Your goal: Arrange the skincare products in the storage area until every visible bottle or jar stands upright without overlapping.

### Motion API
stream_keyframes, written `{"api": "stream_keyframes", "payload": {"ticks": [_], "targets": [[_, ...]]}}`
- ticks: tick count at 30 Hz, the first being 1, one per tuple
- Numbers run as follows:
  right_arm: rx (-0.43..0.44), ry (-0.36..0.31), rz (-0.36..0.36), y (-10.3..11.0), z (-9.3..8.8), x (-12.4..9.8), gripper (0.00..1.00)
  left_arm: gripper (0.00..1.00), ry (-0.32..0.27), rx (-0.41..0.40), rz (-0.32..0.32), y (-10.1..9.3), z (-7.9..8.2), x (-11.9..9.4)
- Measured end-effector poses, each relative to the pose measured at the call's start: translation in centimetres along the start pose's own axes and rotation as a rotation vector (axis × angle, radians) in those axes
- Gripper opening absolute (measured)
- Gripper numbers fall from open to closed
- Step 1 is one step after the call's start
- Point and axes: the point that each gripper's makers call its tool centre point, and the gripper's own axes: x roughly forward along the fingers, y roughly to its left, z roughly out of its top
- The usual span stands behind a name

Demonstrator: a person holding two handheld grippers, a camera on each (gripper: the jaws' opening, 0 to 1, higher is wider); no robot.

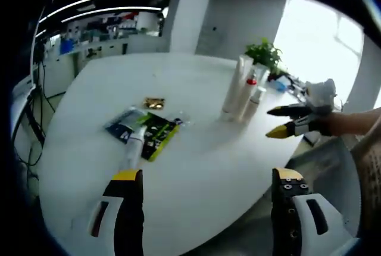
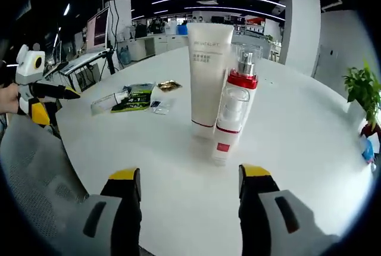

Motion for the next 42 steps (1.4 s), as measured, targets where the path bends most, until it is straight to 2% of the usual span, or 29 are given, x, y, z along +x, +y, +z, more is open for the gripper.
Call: {"api": "stream_keyframes", "payload": {"ticks": [8,21,24,28,42], "targets": [[0.049,0.002,-0.066,-2.2,0.0,2.2,0.55,0.86,0.012,-0.006,-0.002,0.0,-0.2,0.0],[0.117,-0.001,-0.130,-3.4,0.0,4.3,0.39,0.85,0.036,-0.004,0.002,0.1,-0.5,0.1],[0.133,-0.004,-0.157,-3.4,0.0,4.5,0.35,0.85,0.041,-0.007,0.002,0.2,-0.6,0.2],[0.195,-0.007,-0.191,-3.6,-0.2,4.8,0.29,0.85,0.049,-0.009,0.001,0.2,-0.8,0.2],[0.249,-0.018,-0.282,-4.2,-0.5,5.0,0.20,0.83,0.075,-0.003,-0.012,0.0,-1.3,0.3]]}}
